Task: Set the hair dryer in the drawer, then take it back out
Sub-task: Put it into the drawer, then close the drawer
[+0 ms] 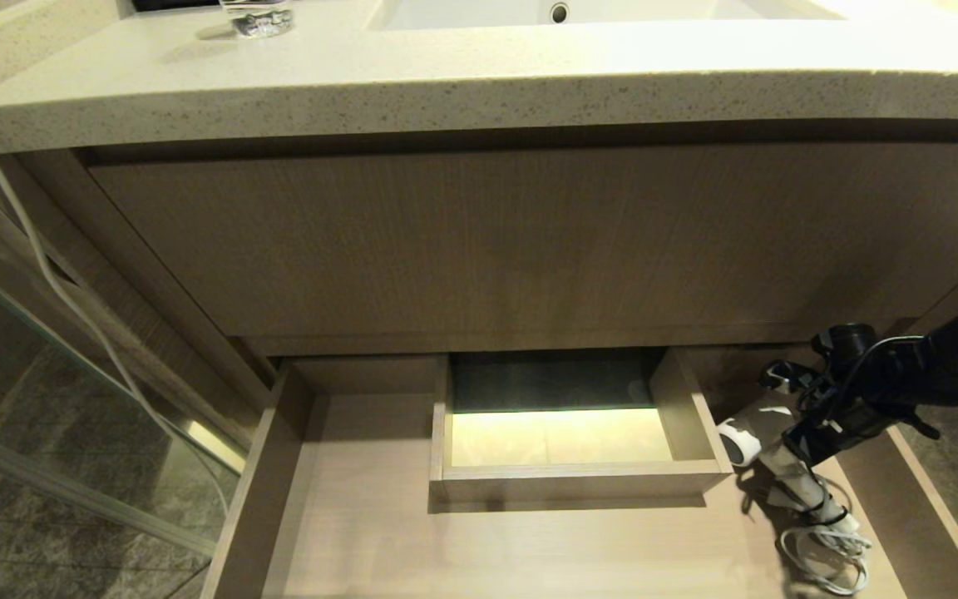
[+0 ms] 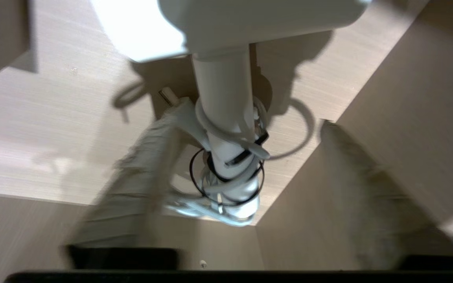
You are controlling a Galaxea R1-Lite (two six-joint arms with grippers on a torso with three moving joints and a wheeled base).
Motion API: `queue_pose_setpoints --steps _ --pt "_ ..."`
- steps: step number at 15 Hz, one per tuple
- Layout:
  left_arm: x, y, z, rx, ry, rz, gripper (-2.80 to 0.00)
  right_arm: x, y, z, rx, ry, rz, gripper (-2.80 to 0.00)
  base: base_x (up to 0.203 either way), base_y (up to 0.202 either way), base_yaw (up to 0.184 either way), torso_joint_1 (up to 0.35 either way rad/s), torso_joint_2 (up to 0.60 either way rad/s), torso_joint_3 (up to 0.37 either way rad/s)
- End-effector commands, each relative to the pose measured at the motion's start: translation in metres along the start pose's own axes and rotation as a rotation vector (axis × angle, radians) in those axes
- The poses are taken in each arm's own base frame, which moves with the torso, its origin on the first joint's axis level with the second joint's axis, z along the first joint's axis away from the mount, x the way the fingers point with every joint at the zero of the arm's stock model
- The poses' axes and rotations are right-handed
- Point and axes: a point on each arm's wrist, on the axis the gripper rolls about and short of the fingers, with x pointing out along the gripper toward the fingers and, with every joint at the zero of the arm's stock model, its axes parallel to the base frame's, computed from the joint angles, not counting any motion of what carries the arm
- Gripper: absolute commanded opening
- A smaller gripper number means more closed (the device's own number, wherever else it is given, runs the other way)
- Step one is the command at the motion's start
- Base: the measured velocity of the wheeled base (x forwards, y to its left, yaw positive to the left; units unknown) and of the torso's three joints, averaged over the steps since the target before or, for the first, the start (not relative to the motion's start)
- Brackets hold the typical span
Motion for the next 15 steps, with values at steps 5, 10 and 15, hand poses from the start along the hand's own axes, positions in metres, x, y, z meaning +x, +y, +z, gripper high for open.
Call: queue_pose_setpoints --steps 5,10,15 --pt "0.0 0.0 0.0 0.0 0.001 0.0 -2.8 -0.121 -0.016 0.01 0.013 -0.197 -0.141 -2.8 0.0 0.0 0.0 0.0 0.0 0.0" --pt "0.0 0.0 0.0 0.0 0.001 0.0 -2.8 -0.243 0.005 -0.066 -0.019 -0.254 -0.339 -2.8 0.0 0.0 0.0 0.0 0.0 0.0" --pt "0.0 0.0 0.0 0.0 0.001 0.0 -2.8 -0.258 0.051 -0.173 0.037 0.026 -0.411 -2.8 0.0 0.0 0.0 0.0 0.0 0.0"
